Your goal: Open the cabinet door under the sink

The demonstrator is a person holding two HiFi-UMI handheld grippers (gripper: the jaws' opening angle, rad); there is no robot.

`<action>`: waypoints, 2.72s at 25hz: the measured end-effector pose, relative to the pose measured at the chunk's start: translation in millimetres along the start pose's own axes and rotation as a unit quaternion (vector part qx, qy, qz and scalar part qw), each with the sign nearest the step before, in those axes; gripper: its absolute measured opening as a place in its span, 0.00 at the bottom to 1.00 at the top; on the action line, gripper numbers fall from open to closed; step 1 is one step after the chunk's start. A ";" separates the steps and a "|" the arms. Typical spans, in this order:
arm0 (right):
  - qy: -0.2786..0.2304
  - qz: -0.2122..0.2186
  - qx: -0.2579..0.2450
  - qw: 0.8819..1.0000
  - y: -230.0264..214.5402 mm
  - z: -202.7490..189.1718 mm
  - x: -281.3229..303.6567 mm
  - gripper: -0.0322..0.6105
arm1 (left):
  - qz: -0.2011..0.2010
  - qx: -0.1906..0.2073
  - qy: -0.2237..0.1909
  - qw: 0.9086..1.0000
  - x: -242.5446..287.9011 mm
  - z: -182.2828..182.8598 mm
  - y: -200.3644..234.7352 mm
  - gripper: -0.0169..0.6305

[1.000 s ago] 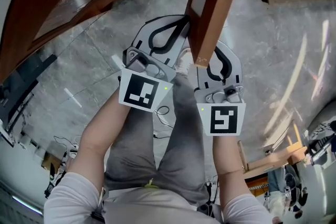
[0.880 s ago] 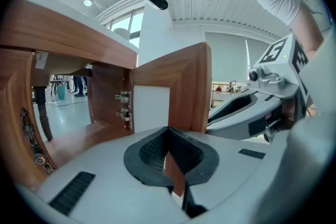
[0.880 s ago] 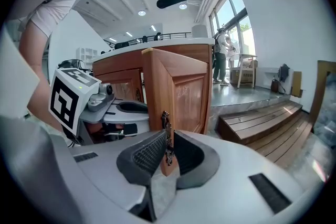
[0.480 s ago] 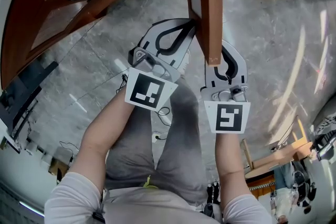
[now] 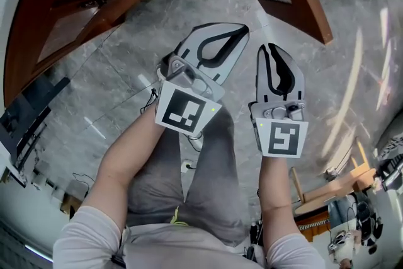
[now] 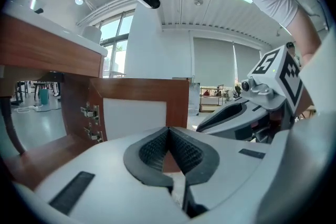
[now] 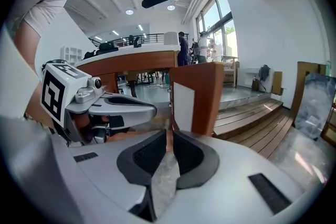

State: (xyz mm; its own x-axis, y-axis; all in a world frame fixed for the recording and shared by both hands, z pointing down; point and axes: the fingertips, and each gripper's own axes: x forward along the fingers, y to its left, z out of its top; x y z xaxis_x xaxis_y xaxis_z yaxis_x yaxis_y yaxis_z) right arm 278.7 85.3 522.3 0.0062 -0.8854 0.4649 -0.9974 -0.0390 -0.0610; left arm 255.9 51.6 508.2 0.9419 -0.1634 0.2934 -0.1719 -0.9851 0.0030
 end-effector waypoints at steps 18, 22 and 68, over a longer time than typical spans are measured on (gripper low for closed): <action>0.012 -0.007 -0.011 1.000 -2.8 20.2 -17.6 0.15 | 0.019 -0.001 0.002 1.000 -18.8 28.2 10.6 0.04; 0.003 -0.007 -0.008 1.000 0.6 39.3 -21.7 0.15 | 0.033 -0.004 -0.001 0.999 -32.0 45.0 20.9 0.04; -0.066 0.091 -0.032 0.993 201.2 400.5 -126.2 0.11 | 0.274 -0.018 -0.075 0.959 -401.4 355.4 160.4 0.04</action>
State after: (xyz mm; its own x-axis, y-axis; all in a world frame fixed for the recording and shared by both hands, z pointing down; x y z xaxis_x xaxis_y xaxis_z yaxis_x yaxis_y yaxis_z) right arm 106.2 3.7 97.6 -0.1696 -0.9281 0.3316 -0.9853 0.1531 -0.0756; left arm -47.2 -59.7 51.2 0.7385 -0.6636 0.1192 -0.6593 -0.7478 -0.0787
